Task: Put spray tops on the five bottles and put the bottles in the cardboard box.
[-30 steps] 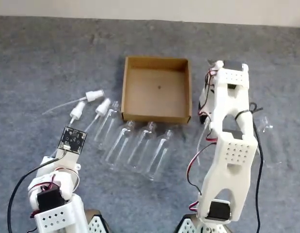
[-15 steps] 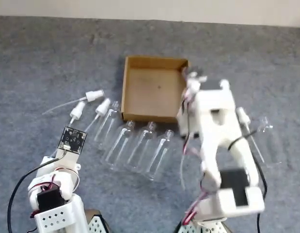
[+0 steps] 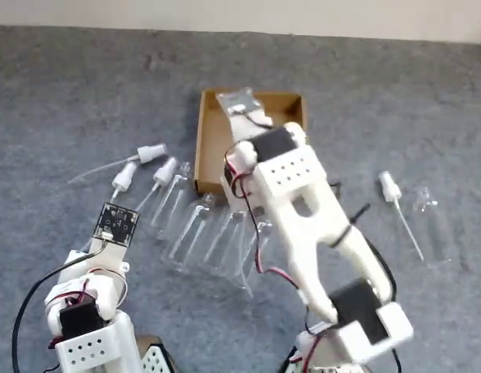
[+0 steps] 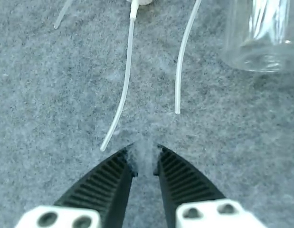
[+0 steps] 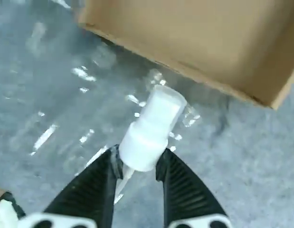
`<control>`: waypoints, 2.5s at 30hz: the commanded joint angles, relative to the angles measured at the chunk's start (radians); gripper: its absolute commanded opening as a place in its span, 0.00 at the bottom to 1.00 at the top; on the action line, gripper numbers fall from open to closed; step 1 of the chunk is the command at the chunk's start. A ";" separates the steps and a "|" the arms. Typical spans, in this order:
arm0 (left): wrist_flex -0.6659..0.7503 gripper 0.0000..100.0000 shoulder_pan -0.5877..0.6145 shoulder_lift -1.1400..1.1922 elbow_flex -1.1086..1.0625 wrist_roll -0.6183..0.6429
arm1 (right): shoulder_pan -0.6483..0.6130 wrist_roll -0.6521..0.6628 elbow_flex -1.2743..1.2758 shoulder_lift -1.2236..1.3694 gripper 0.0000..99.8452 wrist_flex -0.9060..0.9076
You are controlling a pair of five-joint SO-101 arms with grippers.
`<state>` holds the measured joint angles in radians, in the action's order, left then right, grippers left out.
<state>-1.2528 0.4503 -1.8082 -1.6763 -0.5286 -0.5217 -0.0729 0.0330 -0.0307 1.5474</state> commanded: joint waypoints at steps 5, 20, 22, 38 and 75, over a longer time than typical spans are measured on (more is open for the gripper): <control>0.005 0.01 0.008 -0.007 -0.019 -0.009 | 0.225 0.032 0.259 -0.119 0.00 -0.136; 0.138 0.01 0.165 -0.007 0.013 -0.021 | 0.041 -0.044 0.197 -0.225 0.00 -0.177; 0.161 0.01 0.216 -0.005 0.027 -0.086 | -0.028 -0.068 0.071 -0.134 0.00 -0.154; 0.140 0.01 0.352 -0.008 -0.019 -0.181 | -0.294 -0.292 -0.944 0.633 0.01 -0.088; -0.009 0.01 0.219 -0.013 -0.019 -0.178 | 0.737 0.761 -0.217 0.081 0.20 0.012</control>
<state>-1.2559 0.6943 -1.8082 -1.6763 -0.7050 0.1473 0.6268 -0.1910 0.0384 1.6349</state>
